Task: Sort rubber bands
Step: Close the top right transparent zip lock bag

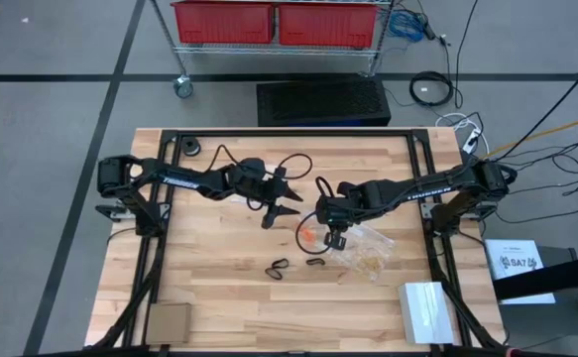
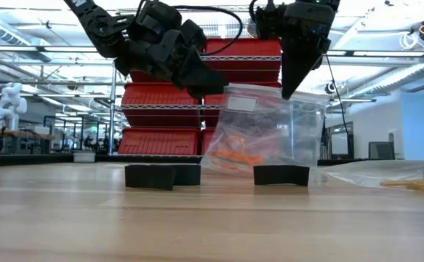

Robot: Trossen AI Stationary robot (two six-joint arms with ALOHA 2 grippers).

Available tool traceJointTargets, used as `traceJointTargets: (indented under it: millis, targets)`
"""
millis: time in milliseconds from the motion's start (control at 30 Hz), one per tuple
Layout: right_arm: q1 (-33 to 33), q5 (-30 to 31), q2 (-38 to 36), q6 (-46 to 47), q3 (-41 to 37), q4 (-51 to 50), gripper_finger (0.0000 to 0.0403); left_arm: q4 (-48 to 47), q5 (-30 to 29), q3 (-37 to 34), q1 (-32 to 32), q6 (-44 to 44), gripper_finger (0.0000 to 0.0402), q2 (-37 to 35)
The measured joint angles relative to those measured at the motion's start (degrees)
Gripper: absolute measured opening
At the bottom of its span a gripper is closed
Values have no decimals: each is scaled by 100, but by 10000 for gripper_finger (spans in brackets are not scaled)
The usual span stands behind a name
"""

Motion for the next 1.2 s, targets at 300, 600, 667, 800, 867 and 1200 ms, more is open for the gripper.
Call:
traceJointTargets:
  millis: [300,600,667,800,867,1200]
  targets:
    - [-4,2,0,-50,18,-1,9,96,-3,10,-187,-6,151,62]
    - [-2,129,0,-328,566,-80,9,174,-51,12,-168,-52,9,66]
    - [-2,133,0,-351,650,-124,9,144,-164,12,-129,-121,8,66]
    - [-11,175,0,-320,691,-179,9,180,-178,10,-23,-160,4,61]
    - [-13,198,0,-262,691,-305,9,180,-178,10,10,-160,4,61]
    - [-3,290,0,244,691,-1287,9,109,-195,1,95,-164,3,46]
